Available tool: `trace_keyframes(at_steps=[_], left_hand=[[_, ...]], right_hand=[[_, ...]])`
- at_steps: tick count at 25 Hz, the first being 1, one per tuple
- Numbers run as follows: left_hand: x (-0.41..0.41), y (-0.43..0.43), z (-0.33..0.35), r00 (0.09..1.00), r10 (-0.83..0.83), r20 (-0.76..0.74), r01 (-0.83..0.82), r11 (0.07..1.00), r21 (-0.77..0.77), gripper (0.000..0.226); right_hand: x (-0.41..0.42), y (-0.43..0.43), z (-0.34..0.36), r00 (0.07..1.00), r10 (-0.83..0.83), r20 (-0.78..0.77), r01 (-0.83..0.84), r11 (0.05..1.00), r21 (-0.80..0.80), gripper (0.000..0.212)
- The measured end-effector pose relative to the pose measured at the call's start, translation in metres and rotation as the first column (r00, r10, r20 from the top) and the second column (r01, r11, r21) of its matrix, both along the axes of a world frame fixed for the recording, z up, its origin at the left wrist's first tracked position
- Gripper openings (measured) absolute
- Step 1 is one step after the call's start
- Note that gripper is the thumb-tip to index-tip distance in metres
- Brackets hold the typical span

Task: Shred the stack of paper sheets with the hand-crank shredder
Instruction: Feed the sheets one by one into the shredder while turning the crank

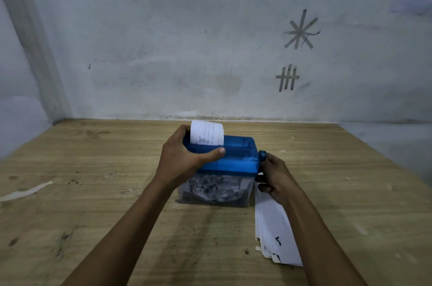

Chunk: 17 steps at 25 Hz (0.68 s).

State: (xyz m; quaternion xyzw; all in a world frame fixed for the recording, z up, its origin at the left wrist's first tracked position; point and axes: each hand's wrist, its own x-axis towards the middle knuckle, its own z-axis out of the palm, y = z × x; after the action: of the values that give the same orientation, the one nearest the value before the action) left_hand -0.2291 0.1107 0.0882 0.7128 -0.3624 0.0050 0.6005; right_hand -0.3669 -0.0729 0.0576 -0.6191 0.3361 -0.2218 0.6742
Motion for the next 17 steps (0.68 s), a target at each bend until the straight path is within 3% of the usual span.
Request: trace_keyframes(at_steps=[4, 6, 10, 14, 16, 17], left_hand=[[-0.003, -0.002, 0.001, 0.998, 0.05, 0.044, -0.052, 0.997, 0.048, 0.06], [-0.002, -0.003, 0.001, 0.997, 0.052, 0.05, -0.055, 0.996, 0.064, 0.06], [0.0, -0.003, 0.002, 0.994, 0.058, 0.097, -0.068, 0.993, 0.097, 0.06], [0.003, -0.002, 0.0, 0.99, 0.029, 0.136, -0.048, 0.989, 0.138, 0.057], [0.003, -0.002, 0.0, 0.993, -0.01, 0.116, -0.007, 0.988, 0.152, 0.062], [0.003, -0.002, 0.0, 0.994, -0.033, 0.105, 0.017, 0.988, 0.152, 0.066]], right_hand=[[-0.029, 0.03, -0.008, 0.976, -0.088, -0.198, 0.029, 0.957, -0.287, 0.032], [-0.048, 0.043, -0.001, 0.964, -0.145, -0.223, 0.035, 0.9, -0.434, 0.043], [-0.057, 0.06, 0.044, 0.952, -0.247, -0.18, 0.046, 0.697, -0.715, 0.062], [-0.036, 0.048, 0.069, 0.936, -0.349, 0.049, 0.242, 0.536, -0.809, 0.039], [-0.018, 0.029, 0.076, 0.935, -0.348, 0.065, 0.228, 0.45, -0.864, 0.057], [-0.007, 0.017, 0.079, 0.943, -0.329, 0.039, 0.195, 0.457, -0.868, 0.065]])
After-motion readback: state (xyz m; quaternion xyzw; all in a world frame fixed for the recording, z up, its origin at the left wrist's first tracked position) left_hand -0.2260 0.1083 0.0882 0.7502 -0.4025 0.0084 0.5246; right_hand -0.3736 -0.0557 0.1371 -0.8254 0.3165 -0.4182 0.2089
